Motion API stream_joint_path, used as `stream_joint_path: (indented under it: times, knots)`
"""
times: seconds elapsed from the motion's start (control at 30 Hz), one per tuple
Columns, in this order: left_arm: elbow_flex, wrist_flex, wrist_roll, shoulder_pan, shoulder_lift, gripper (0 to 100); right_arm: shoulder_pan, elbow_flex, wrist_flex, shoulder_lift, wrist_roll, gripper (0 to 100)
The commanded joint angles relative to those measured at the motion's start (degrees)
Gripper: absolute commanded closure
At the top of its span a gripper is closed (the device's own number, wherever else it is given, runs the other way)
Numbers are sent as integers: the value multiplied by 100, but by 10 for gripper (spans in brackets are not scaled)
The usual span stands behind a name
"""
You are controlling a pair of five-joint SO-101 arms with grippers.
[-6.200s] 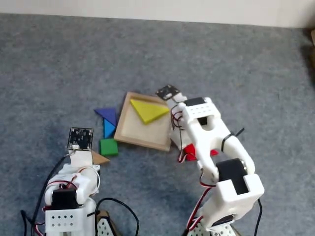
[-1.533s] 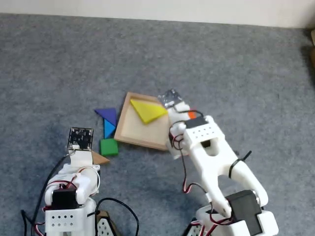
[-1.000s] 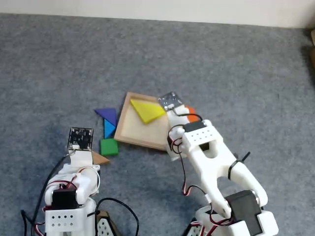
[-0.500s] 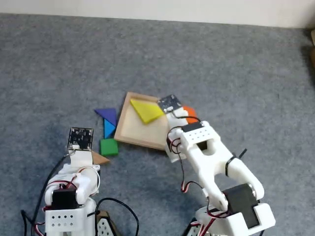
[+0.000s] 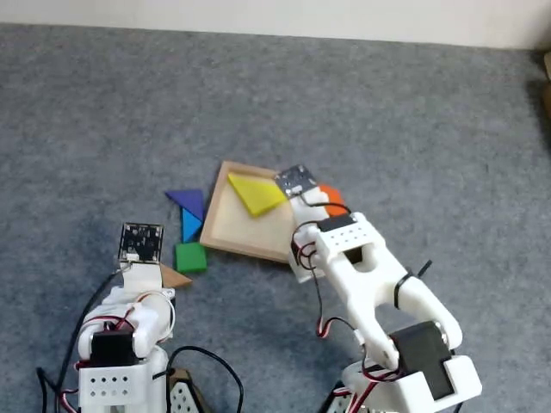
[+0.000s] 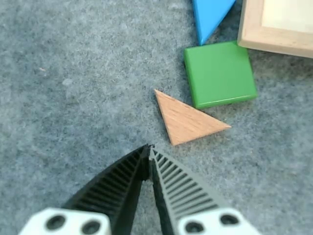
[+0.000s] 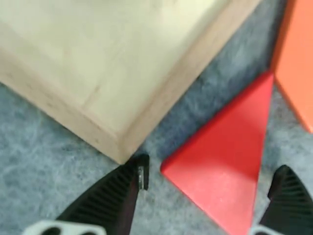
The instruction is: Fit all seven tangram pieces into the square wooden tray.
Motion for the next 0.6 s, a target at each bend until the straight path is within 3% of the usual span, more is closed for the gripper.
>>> stream_joint_path:
  times: [0.0, 0.57]
  knots:
    - [119, 44, -18, 119, -259, 994, 48, -22, -259, 57, -18, 627]
    - [119, 44, -18, 119, -259, 994, 426, -31, -259, 66, -9, 630]
